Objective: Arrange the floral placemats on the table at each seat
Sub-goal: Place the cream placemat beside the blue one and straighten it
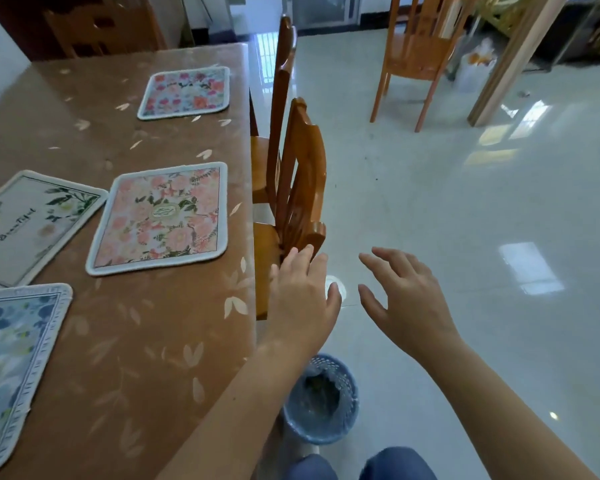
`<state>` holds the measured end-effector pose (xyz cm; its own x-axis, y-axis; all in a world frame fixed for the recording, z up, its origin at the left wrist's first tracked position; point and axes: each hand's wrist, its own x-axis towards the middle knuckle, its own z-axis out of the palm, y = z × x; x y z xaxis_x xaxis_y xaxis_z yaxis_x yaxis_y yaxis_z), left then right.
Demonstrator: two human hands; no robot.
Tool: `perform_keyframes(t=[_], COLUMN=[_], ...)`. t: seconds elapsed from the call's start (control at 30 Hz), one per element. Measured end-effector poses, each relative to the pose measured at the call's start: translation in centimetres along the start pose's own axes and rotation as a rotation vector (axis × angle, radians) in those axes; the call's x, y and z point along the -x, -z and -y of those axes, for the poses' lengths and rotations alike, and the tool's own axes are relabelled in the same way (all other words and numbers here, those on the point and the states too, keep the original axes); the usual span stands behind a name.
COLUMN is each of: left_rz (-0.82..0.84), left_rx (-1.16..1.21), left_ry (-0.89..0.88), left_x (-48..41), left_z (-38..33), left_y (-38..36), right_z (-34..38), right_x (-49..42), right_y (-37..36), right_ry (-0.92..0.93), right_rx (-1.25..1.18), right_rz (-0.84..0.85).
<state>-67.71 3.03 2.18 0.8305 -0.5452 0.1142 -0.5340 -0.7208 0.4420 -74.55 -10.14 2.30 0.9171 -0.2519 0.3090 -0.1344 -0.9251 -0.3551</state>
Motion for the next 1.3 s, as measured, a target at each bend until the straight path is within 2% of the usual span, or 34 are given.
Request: perform_keyframes(t=[0.23,0.47,0.63,0.97,1.13,1.3], left_rz=[-0.083,-0.197,-0.246,-0.444,-0.442,-0.468], left_rx=[-0.040,-0.047,-0.096,-0.158,-0.133,-0.144], left_ry=[0.094,0.337,0.404,0.611,0.664,0.797], left_x=[-7.6,-16.8,-22.4,-31.8,-38.9,-43.6], left_z=[-4.8,-13.0,-15.6,-11.2,-6.3,-1.9], left_y=[-2.9,-7.6,-8.2,-6.6,-4.7,-2.1], right_z=[-7.8,-18.7,-23.3,-22.2,-20.3,-16.7], right_x=[-7.3,-17.1,-23.7,-36.1,-45.0,-52.5], right_y=[0.0,3.7,5.0,0.4,-3.0,-6.4], right_ry=[0.129,0.369,0.474,0.684,0.718,0.843], right_rx=[-0.091,-0.115,-0.133,-0.177,-0.162,-0.171], right_rz=[0.020,0.124,0.145,0.161,0.196,0.234])
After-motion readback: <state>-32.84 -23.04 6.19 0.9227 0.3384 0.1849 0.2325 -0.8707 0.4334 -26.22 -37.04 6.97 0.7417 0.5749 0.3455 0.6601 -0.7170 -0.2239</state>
